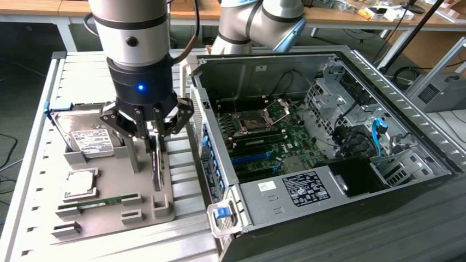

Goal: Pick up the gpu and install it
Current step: 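Pick up the gpu and move the gpu toward the slot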

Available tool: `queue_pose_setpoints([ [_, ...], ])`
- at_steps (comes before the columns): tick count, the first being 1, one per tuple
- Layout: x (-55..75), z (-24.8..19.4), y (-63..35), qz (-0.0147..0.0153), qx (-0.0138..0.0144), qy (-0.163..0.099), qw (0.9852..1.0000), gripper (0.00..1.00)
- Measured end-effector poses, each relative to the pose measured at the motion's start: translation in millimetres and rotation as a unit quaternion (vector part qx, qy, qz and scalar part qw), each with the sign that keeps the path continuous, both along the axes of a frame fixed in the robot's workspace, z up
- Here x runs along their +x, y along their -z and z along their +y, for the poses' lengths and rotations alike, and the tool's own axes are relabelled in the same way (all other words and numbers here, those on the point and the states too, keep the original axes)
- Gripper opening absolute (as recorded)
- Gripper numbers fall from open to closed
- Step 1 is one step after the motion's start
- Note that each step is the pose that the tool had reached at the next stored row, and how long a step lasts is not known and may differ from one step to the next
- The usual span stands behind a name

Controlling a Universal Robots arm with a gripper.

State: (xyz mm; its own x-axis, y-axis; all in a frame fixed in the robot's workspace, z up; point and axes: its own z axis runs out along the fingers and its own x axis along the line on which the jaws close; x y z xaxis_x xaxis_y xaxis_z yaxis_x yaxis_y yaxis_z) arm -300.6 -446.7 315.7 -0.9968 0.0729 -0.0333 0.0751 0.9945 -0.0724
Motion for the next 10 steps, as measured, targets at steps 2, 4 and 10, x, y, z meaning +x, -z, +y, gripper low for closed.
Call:
queue_pose_setpoints([
  [2, 0.0, 0.0, -1.3, 0.0000, 0.0000, 0.000, 1.0000, 0.27],
  [4, 0.0, 0.0, -2.5, 0.0000, 0.0000, 0.000, 1.0000, 0.27],
  [10, 0.0, 0.0, -5.3, 0.0000, 0.0000, 0.000, 1.0000, 0.27],
])
